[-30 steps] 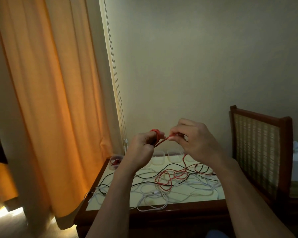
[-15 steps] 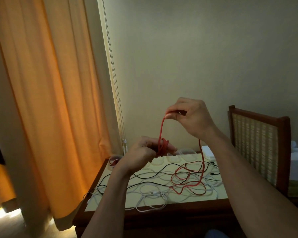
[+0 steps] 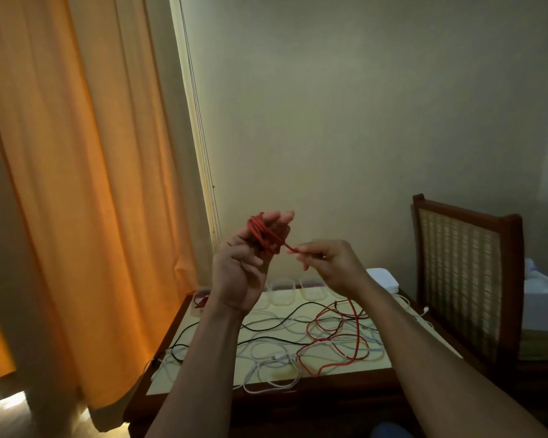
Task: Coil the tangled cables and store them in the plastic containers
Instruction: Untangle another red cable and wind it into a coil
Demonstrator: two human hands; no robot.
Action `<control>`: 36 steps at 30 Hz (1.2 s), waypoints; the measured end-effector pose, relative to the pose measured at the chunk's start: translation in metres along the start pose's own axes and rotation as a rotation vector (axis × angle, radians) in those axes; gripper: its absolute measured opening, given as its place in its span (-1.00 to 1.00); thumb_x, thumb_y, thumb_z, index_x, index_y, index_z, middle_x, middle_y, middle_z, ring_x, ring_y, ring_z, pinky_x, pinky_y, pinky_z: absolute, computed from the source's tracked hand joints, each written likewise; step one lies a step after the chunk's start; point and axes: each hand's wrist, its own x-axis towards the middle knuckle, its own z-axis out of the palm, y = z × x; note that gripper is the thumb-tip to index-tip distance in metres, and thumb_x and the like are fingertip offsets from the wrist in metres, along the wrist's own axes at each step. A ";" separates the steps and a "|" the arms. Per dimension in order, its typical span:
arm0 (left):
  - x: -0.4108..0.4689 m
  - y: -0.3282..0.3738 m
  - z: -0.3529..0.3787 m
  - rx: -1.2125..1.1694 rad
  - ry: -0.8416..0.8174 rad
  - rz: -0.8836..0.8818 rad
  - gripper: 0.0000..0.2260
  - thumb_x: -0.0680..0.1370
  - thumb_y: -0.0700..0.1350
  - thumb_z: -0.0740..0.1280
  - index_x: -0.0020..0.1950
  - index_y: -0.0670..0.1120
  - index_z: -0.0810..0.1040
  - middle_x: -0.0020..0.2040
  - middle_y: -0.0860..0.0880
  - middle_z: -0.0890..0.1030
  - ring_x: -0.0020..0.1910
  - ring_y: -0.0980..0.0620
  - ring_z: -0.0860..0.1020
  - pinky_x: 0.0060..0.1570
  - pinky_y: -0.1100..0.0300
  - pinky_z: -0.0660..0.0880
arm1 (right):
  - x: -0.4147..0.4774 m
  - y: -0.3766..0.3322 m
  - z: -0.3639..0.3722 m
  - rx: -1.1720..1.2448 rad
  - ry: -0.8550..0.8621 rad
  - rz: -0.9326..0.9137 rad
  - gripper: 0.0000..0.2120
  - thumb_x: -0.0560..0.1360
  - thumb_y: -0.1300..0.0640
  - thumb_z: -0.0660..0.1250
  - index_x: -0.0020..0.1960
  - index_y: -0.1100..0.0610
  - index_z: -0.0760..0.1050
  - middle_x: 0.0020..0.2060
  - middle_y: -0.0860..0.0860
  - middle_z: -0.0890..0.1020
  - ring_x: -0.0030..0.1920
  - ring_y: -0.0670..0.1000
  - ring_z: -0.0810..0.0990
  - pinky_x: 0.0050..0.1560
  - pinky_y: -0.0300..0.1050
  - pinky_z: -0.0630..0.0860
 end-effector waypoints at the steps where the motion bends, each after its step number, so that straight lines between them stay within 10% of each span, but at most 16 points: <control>1: 0.003 0.000 0.000 -0.001 0.017 0.026 -0.34 0.19 -0.34 0.18 0.30 -0.39 0.51 0.32 -0.42 0.54 0.43 -0.27 0.48 0.45 0.00 0.42 | -0.004 -0.001 0.004 -0.011 -0.017 -0.001 -0.82 0.52 0.24 0.46 0.10 0.11 0.71 -0.24 0.01 0.70 -0.23 -0.06 0.61 -0.08 -0.10 0.57; 7: 0.013 0.002 -0.012 0.666 0.178 0.107 -0.39 0.32 -0.40 0.14 0.34 -0.21 0.57 0.27 -0.08 0.67 0.40 0.03 0.52 0.39 0.07 0.45 | -0.010 -0.014 0.004 -0.269 -0.059 -0.133 -0.85 0.55 0.11 0.45 0.08 0.11 0.72 -0.18 -0.17 0.66 -0.20 -0.27 0.58 -0.14 -0.44 0.42; 16: 0.016 -0.015 -0.035 1.308 0.077 -0.099 -0.41 0.42 -0.51 0.15 0.32 -0.11 0.63 0.28 -0.02 0.65 0.38 0.09 0.50 0.52 0.02 0.34 | 0.003 -0.033 -0.025 -0.550 -0.048 -0.363 -0.86 0.55 0.04 0.42 -0.01 0.08 0.71 -0.25 -0.20 0.48 -0.28 -0.13 0.43 -0.26 -0.02 0.54; 29: 0.011 -0.008 -0.027 1.120 -0.106 -0.261 -0.52 0.42 -0.46 0.17 0.12 -0.09 0.73 0.13 0.05 0.72 0.29 0.19 0.58 0.44 -0.02 0.44 | 0.033 -0.056 -0.036 -0.488 0.096 -0.507 -0.89 0.46 0.07 0.53 -0.07 0.09 0.72 -0.24 -0.06 0.62 -0.25 -0.04 0.53 -0.22 0.00 0.54; 36: 0.003 0.007 -0.008 0.804 -0.299 -0.292 -0.47 0.27 -0.42 0.13 0.17 -0.32 0.65 0.13 -0.23 0.71 0.28 -0.14 0.62 0.39 -0.10 0.49 | 0.038 -0.049 -0.038 -0.219 0.095 -0.303 -0.90 0.41 0.13 0.57 -0.07 0.07 0.74 -0.20 -0.11 0.70 -0.20 -0.12 0.62 -0.13 -0.26 0.51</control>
